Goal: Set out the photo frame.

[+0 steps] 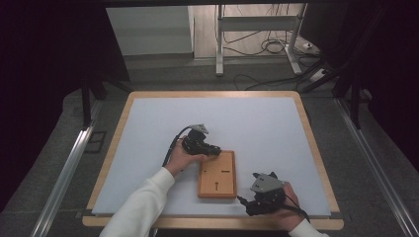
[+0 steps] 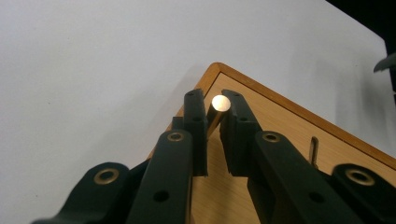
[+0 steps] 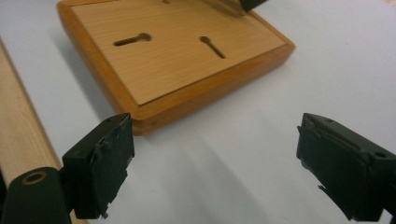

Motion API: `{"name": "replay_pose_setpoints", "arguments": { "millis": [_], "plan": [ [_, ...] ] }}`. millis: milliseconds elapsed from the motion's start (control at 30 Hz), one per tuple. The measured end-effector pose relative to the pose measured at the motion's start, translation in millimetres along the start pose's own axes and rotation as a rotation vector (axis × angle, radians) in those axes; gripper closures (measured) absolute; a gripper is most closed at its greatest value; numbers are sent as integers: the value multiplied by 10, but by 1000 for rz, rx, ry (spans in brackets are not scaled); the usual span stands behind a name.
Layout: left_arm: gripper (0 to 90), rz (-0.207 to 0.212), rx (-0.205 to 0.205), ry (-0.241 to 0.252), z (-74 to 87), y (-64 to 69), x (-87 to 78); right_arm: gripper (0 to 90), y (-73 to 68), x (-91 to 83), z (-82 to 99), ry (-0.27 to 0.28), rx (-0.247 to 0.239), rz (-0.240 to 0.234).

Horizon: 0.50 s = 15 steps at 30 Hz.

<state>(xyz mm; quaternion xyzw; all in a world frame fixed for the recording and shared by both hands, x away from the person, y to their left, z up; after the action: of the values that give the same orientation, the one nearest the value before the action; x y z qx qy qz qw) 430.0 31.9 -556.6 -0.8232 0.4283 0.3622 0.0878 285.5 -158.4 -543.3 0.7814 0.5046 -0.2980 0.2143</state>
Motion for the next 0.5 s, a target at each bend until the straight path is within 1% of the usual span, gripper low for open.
{"name": "replay_pose_setpoints", "arguments": {
  "millis": [100,200,300,400,500],
  "plan": [
    [816,15,-21,-1,-4,-17,5,100,-46,49,-42,-10,-14,-1],
    [816,28,-31,-2,-4,-28,9,92,-106,127,-93,-30,-41,8],
    [817,31,-34,-3,-7,-37,12,84,-162,225,-147,-61,-95,36],
    [816,37,-40,-6,-10,-40,15,82,-202,326,-195,-88,-121,60],
    [817,41,-40,-11,-13,-42,15,73,-225,418,-248,-113,-165,93]
  ]
}}
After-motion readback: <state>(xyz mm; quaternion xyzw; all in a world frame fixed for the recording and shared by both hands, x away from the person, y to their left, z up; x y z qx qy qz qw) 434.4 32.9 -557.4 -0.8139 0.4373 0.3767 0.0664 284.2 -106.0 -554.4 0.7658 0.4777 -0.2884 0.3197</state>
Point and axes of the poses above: each handheld gripper's, and its own axes: x roughly forward along the jaws, z roughly out of its underside, y roughly to its right, the point moved 6 cm from there along x, roughly forward along the jaws, and after that the axes turned 15 degrees about -z, right-handed, at the moved point
